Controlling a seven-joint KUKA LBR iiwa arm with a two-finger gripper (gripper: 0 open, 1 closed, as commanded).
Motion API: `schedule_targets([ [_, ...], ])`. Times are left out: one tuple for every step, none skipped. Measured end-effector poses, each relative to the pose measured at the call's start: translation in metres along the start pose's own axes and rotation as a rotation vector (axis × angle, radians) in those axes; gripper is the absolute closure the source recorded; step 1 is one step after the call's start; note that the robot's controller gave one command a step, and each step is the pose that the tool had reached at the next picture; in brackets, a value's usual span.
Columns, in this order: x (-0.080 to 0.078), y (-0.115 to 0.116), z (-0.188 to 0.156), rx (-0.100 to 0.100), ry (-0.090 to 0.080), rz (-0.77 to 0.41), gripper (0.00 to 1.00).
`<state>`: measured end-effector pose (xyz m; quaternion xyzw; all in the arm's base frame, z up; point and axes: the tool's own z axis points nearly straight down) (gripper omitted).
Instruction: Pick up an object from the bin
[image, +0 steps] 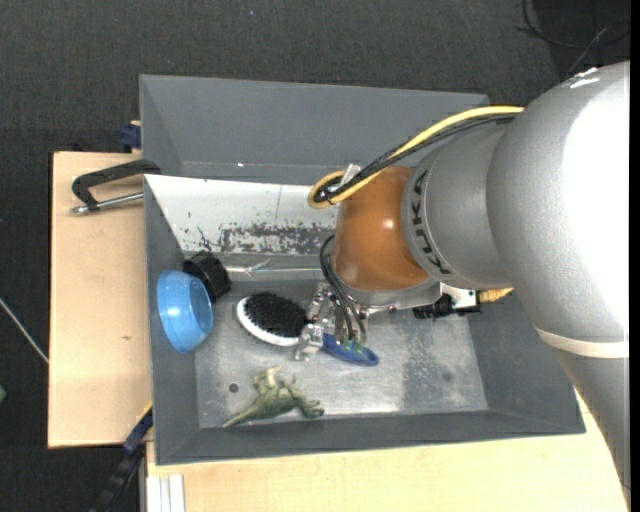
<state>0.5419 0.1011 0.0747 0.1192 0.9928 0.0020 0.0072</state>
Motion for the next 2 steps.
schedule_targets([
  [-0.01,-0.002,-0.12,0.0,0.002,-0.012,1.0],
  [-0.01,-0.006,-0.153,0.002,0.006,-0.018,1.0],
])
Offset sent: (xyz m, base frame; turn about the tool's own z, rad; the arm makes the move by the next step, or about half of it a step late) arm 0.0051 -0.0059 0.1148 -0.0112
